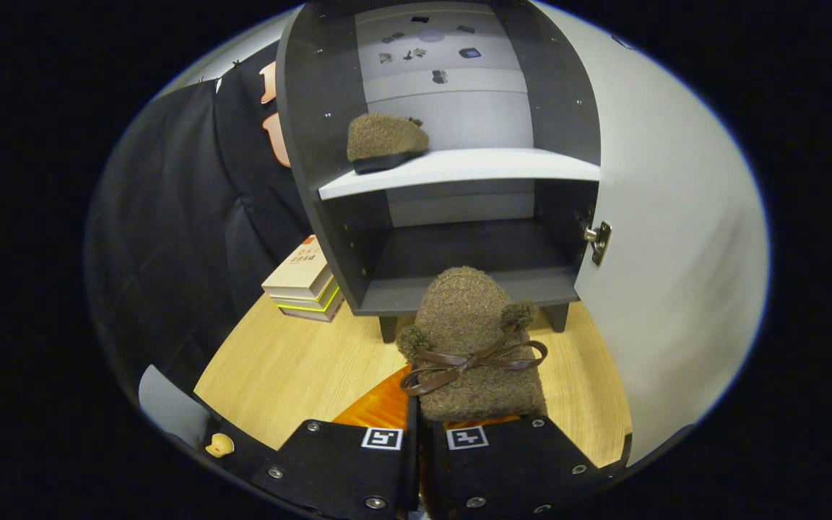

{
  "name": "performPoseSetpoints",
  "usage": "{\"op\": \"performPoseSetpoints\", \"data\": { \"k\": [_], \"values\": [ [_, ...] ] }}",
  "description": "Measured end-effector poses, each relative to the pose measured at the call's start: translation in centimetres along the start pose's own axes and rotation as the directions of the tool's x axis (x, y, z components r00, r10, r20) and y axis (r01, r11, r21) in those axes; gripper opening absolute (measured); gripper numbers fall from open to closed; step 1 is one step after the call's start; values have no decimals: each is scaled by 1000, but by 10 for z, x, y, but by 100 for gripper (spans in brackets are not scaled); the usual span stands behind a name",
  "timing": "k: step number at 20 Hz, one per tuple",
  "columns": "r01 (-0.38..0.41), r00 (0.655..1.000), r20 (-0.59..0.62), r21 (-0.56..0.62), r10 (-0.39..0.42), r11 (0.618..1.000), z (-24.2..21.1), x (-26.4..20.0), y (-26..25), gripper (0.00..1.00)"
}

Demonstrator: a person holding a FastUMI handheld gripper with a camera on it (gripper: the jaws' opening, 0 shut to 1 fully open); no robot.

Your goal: Open the shoe cabinet door, grab the shoes and put them into the shoe cabinet, then close the shoe cabinet door.

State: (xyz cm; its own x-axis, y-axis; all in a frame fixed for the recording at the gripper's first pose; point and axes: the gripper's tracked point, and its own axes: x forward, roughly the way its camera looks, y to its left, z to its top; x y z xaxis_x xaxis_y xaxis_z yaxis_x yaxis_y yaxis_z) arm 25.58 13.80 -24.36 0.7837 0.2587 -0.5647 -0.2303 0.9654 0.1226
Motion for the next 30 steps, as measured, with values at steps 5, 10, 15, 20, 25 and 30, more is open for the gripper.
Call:
{"op": "performPoseSetpoints", "data": {
  "k": [5,10,15,20,25,30],
  "values": [
    [12,996,83,-39,-9,999,70,0,-6,8],
    [27,990,140,-65,-17,998,130,9,-16,8],
    [26,985,175,-73,-12,997,184,28,-31,8],
    [24,983,182,-63,-12,998,238,58,-41,8],
    [24,983,183,-57,-13,998,272,97,-51,8],
    [48,990,138,-38,-42,998,291,147,-67,8]
  ]
}}
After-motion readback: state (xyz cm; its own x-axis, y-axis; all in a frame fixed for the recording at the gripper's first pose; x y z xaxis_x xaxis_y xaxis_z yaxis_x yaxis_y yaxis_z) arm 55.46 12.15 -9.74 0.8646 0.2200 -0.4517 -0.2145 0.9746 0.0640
